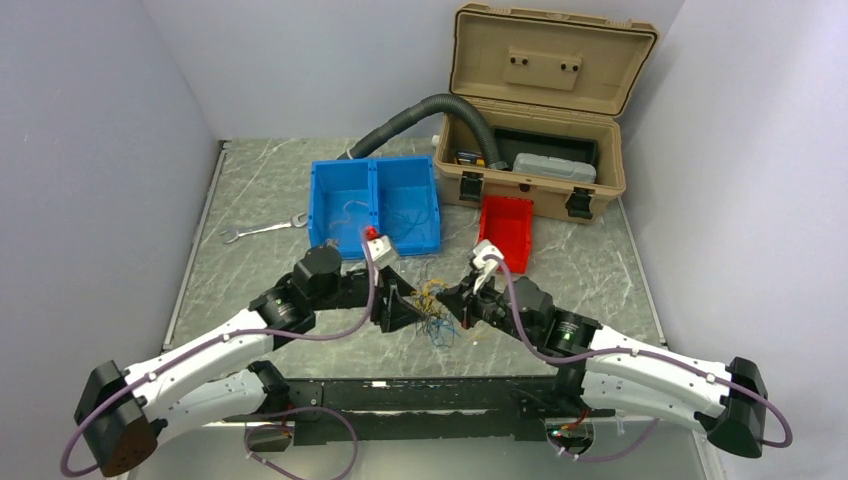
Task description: Untangle the cables
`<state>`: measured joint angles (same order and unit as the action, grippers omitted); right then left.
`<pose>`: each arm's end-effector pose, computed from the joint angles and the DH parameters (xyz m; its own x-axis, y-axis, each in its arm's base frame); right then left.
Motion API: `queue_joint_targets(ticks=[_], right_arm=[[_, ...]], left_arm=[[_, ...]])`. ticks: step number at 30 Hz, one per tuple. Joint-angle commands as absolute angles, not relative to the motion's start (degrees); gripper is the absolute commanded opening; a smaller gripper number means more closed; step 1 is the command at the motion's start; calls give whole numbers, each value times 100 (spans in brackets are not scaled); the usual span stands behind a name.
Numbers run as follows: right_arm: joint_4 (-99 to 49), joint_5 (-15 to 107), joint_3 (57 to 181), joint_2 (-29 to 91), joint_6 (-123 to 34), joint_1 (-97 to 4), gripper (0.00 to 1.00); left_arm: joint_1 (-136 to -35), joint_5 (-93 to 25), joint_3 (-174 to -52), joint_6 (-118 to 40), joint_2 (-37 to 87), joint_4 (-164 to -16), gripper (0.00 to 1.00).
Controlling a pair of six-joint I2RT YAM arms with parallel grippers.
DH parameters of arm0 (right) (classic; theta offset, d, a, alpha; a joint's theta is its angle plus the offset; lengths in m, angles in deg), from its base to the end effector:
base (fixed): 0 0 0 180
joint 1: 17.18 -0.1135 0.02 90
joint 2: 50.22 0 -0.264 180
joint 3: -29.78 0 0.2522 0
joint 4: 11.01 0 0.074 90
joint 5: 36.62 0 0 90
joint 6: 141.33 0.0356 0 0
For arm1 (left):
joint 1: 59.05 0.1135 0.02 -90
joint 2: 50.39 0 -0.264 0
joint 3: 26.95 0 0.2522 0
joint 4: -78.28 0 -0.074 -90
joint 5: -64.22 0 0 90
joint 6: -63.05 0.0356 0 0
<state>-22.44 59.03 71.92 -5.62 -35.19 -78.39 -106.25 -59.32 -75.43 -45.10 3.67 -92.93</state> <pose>0.0947 0.1650 0.2618 -0.3407 -0.0456 -0.9391 -0.7614 0.5993 0.2472 0.1327 -0.1722 0.2770 -0.4640 0.1190 -0.8778 0.8742 0.2217 -0.4321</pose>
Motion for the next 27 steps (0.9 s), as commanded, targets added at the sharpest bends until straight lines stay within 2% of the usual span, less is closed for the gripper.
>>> queue_joint_targets(ticks=[1,3,7,12,15,18,27], right_arm=[[-2743,7543,7478,-836,-2782,-7832,0],[-3072,7771,7735,-831,-2536,-7834,0],[-3700,8187,8378,-758,-1999,-7833,0],[-4535,8708,9120,-506,-1166,-7834,0],[-4778,8843,9336,-331,-706,-7829,0],[-4730,8750,9423,-172,-534,-7834,0],[-4339,8300,9384,38,-580,-7835,0]], left_arm=[[-10643,-4599,-7366,-4605,-204,-9366,81],[-10649,-4238,-7237,-4637,-345,-9332,86],[-10646,-3599,-7044,-4674,-542,-9300,89],[-10670,-3492,-6708,-4654,-799,-9737,88],[-10697,-3519,-6517,-4732,-879,-10095,85],[-10734,-3589,-6527,-4846,-685,-10377,81],[-10809,-3813,-6910,-4943,188,-11063,83]])
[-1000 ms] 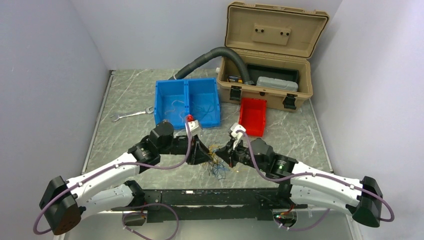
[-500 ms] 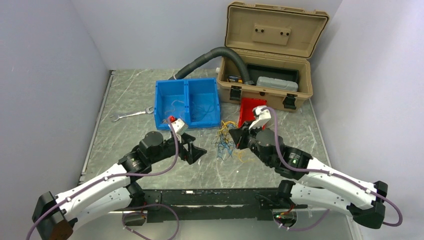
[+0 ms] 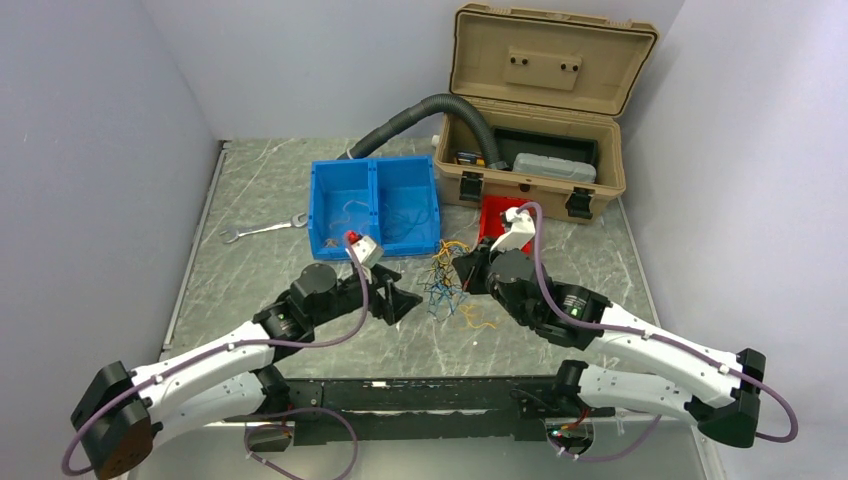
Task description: Untangle the cables
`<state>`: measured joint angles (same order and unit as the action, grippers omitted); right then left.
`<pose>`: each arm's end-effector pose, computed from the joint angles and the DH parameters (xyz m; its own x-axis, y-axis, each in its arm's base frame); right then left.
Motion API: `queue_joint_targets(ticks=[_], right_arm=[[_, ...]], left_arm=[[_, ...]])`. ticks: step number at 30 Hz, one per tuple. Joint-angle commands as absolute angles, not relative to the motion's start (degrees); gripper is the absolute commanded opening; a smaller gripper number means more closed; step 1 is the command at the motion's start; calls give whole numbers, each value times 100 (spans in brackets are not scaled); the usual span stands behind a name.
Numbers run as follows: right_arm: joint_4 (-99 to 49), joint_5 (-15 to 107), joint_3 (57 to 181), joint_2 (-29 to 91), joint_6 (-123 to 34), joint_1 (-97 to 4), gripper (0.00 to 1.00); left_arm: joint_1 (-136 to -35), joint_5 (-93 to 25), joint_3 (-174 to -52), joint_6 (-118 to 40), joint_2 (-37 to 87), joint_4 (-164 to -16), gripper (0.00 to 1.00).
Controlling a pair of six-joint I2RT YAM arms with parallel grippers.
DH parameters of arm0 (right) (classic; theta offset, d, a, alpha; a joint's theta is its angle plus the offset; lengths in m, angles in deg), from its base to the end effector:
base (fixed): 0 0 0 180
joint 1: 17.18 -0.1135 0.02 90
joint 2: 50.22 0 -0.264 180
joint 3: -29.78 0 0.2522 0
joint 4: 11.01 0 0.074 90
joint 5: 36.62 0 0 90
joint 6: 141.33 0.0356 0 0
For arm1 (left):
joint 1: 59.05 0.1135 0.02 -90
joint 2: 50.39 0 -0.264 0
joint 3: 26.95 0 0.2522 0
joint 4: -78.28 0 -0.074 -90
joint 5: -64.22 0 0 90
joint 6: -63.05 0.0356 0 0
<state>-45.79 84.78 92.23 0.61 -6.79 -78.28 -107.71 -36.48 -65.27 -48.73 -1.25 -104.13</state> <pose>0.1111 0.1629 0.3279 -0.4972 0.3381 -0.7990 -0.2343 0.8344 0.4988 0.1290 -0.1566 0.2499 -0.4085 -0.0877 -0.9086 0.7619 0.5154 -0.3923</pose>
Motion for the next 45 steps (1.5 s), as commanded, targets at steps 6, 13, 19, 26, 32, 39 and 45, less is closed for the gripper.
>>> queue_joint_targets(ticks=[6,13,19,26,32,39,45], right_arm=[[-4065,7954,9297,-4,-549,-7835,0],[-4601,8294,9221,-211,-335,-7824,0],[-7421,10338,9253,-829,1684,-7802,0],[-9931,11199,9039,-1372,3567,-7745,0],[-10501,11388,8938,-1299,4154,-7736,0],[-9466,11218,8881,-803,2891,-7729,16],[-6857,9648,8614,-536,-176,-7726,71]], left_arm=[[-10860,-3921,-7353,-4991,1141,-11313,76],[-10873,-3935,-7447,-5475,1778,-11993,0],[-10690,-2619,-6762,-5617,556,-10823,0],[-9128,-2340,-6755,-6024,-926,-7930,0],[-8686,-1506,-6821,-6461,-1705,-6774,0],[-8644,-1158,-6722,-6523,-2000,-6538,0],[-8643,-3234,-6430,-5793,-1805,-7785,0]])
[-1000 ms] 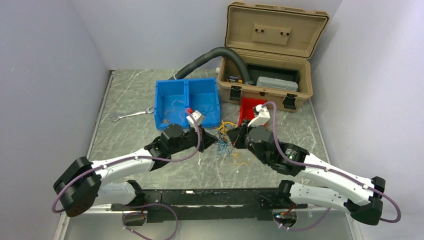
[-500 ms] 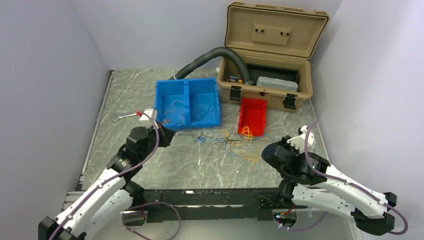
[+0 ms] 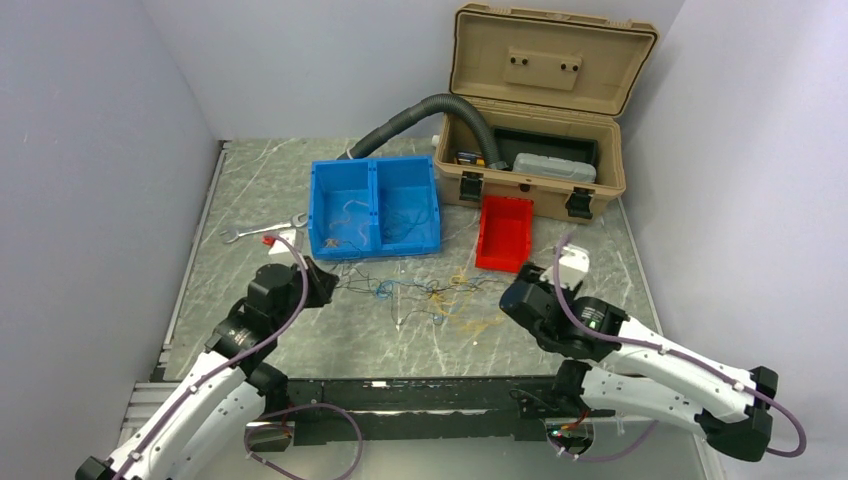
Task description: Untangle the cables
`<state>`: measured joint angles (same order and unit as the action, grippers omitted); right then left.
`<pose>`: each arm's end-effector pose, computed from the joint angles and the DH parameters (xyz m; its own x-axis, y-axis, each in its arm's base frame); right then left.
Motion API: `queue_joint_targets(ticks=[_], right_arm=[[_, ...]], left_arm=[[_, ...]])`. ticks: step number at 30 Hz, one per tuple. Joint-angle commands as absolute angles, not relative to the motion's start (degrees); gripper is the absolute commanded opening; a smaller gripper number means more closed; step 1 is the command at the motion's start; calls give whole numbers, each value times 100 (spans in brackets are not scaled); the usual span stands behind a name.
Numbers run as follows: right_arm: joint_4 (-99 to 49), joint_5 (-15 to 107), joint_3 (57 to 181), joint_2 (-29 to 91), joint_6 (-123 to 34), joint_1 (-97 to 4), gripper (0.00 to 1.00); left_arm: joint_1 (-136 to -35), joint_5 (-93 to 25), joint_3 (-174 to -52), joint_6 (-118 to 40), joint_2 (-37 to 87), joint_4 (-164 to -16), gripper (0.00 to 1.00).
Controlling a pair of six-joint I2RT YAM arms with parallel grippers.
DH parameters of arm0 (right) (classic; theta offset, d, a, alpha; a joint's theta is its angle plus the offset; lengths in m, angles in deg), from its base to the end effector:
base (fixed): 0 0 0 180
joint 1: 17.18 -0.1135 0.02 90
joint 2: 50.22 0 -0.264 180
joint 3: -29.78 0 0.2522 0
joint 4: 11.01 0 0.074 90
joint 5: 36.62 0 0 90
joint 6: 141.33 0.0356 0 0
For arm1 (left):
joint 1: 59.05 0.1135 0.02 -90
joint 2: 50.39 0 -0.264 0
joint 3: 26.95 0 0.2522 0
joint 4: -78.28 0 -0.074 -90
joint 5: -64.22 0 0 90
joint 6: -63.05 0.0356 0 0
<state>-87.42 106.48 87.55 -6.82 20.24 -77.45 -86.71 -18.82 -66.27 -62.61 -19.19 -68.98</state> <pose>0.0828 0.0877 0.2732 -0.4567 0.3489 -0.8183 0.3095 0.9247 0.2215 0.1289 -0.0627 0.2403 -0.5116 -0.3852 -0.7681 0.0800 0.8686 -0.4890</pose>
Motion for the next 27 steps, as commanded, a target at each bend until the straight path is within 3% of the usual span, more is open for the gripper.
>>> queue_joint_targets(ticks=[1,5,11,27], right_arm=[[-6581,9307,8587,-461,-545,-7729,72],[-5618,8302,8494,-105,-1381,-7735,74],[-4682,7535,8611,936,-1864,-7729,71],[-3477,8420,9199,3622,-645,-7606,69]], left_arm=[[-8647,-3496,-6407,-5763,-1707,-7937,0],[-8653,-4056,-6412,-5607,-1434,-8135,0],[-8656,-3935,-6483,-5510,-1521,-7913,0],[-8662,-3811,-6378,-5652,-1684,-7866,0]])
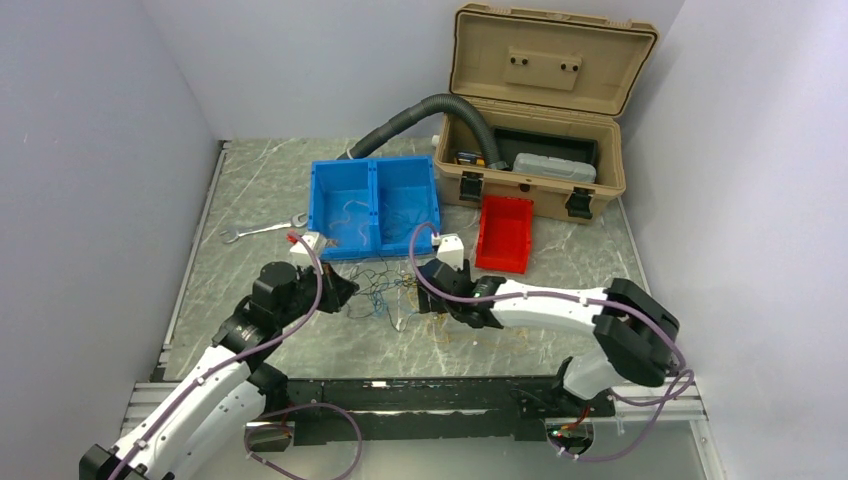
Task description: Untangle the cables
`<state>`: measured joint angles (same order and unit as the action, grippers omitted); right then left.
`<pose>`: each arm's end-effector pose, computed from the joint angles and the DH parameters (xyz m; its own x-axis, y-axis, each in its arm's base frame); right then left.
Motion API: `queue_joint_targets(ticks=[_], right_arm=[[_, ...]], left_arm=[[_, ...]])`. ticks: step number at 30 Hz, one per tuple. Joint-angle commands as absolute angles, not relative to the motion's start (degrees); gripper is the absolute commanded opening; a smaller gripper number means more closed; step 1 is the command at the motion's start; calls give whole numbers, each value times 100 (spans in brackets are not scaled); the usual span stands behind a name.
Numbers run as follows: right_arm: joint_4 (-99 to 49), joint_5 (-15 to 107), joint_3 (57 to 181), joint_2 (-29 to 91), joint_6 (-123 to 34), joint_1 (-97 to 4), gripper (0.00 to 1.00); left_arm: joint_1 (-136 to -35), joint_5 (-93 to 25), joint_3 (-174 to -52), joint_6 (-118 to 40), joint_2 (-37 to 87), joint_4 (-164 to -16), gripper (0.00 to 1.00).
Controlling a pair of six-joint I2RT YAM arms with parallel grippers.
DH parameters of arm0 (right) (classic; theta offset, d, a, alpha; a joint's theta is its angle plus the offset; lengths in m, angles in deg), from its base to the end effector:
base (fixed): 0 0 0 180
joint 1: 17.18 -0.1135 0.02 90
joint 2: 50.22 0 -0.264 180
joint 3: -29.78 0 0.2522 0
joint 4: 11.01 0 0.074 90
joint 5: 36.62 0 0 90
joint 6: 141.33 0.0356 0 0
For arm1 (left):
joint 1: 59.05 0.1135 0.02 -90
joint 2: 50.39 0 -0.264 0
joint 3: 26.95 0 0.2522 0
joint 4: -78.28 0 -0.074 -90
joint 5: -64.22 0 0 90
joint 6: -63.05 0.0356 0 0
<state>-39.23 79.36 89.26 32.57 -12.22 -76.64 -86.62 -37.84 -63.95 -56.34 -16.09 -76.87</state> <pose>0.1580 0.2370 0.1926 -0.7097 -0.0870 -0.6991 -0.2423 0.9619 0.1263 0.1336 -0.0782 0.2331 -0.5975 -0.2294 -0.7683 0.3798 0.7629 -0.5232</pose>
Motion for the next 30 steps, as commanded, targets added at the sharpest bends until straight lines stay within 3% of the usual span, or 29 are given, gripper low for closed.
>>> queue_joint_targets(ticks=[1,4,9,16,20,26,30], right_arm=[[-3601,8567,9270,3789,-483,-7583,68],[-4064,8837,9462,4261,33,-7442,63],[-4745,8819,9354,4431,689,-7023,41],[-4987,8674,7980,2697,856,-5963,41],[-5931,8980,7486,1429,1515,-5193,41],[-6285,9101,7327,-369,1262,-4839,41],[-6314,8974,7551,-697,670,-4794,29]], left_arm=[[-8658,-3795,-6390,-5668,-1678,-7860,0],[-8656,-3619,-6450,-5736,-1679,-7700,0],[-8653,-2644,-6653,-5973,-1916,-7043,0],[-8607,69,-7138,-7019,-2508,-5138,0],[-8564,1150,-7453,-7622,-2838,-4198,0],[-8567,1610,-7702,-7804,-3055,-3855,0],[-8568,1150,-7707,-7330,-2917,-4258,0]])
